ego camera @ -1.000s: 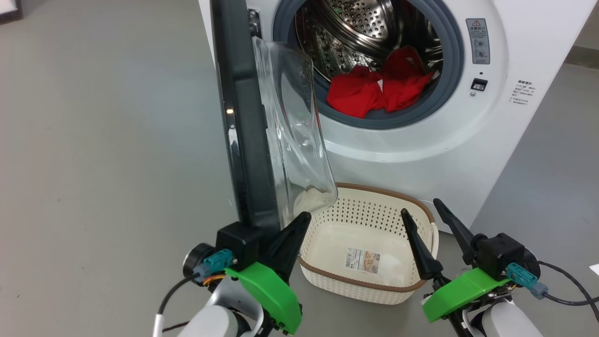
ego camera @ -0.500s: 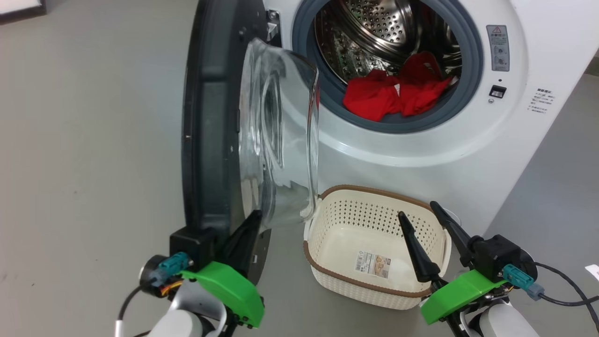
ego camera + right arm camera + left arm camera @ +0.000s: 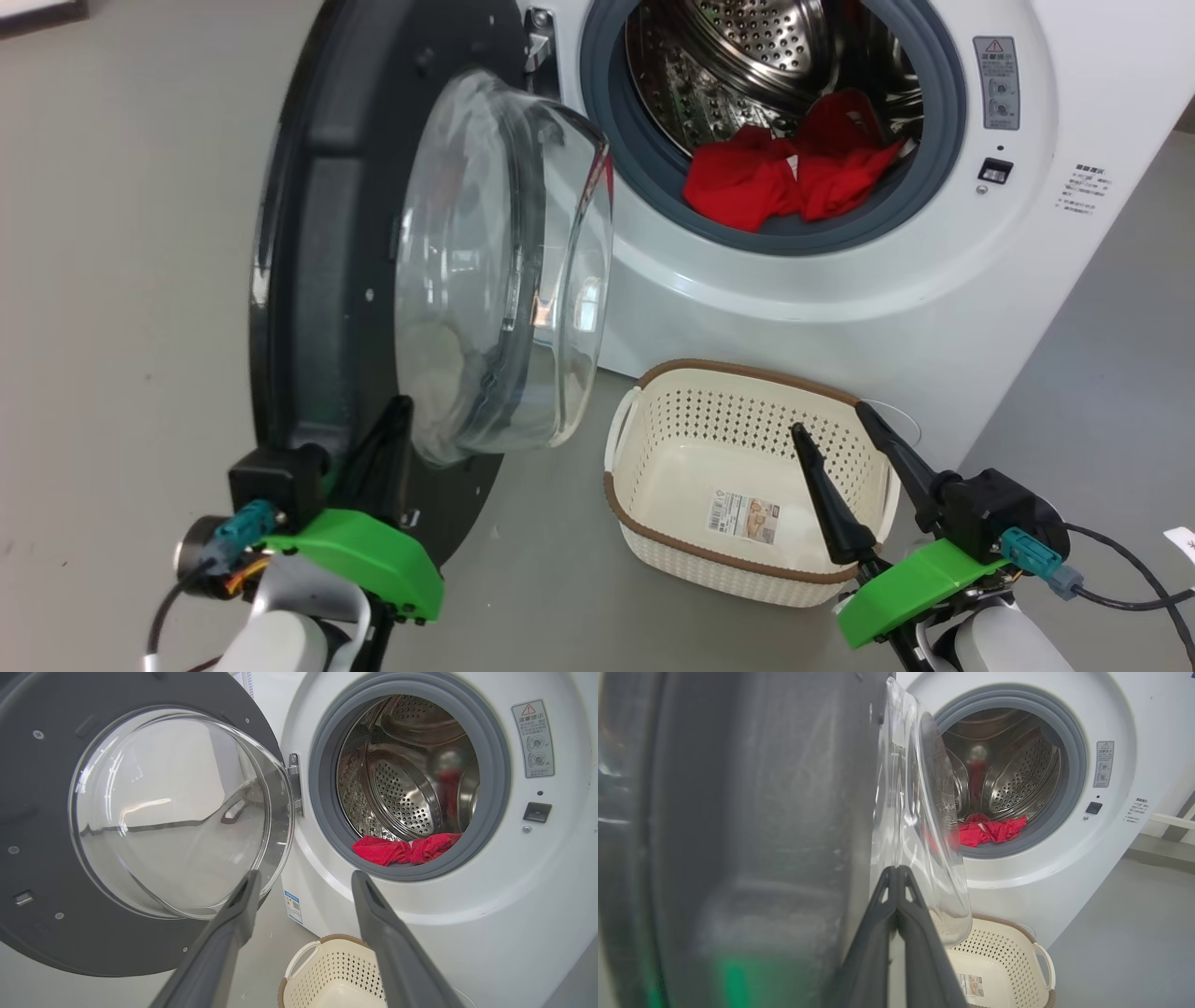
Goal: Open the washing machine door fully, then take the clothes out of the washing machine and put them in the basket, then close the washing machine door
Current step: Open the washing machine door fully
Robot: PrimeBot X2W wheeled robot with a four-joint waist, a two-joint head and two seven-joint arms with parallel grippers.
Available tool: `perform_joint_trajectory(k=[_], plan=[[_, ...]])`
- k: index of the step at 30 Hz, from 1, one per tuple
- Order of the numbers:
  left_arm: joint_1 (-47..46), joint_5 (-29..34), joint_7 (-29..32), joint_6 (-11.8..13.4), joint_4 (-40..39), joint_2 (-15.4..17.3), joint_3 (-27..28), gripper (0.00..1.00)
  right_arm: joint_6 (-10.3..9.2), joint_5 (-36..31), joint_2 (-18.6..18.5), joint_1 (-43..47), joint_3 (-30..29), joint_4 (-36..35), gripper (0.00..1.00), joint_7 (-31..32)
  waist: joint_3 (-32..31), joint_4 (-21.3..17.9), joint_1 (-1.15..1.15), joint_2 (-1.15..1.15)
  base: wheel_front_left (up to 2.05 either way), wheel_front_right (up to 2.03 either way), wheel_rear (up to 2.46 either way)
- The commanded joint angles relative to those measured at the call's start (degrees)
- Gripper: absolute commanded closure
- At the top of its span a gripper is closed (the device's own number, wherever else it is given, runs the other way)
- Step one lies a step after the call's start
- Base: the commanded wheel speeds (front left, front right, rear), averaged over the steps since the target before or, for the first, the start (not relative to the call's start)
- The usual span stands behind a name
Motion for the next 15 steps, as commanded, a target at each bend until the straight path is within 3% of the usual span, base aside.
perform_joint_trajectory(k=[1, 15], plan=[[-1.23, -0.22, -0.75, 1.05, -1.1, 2.39, 3.56, 1.0, 0.35, -0.8, 0.19, -1.03, 1.19, -1.3, 0.0, -0.37, 0.26, -0.38, 0.0, 0.0, 0.0, 0.0, 0.0], [-0.92, -1.3, -3.57, 4.63, 0.37, 5.52, 9.18, 1.0, 0.35, -2.2, 0.19, -1.24, 0.76, -1.32, 0.0, -0.37, 1.74, -2.08, 0.0, 0.0, 0.0, 0.0, 0.0]])
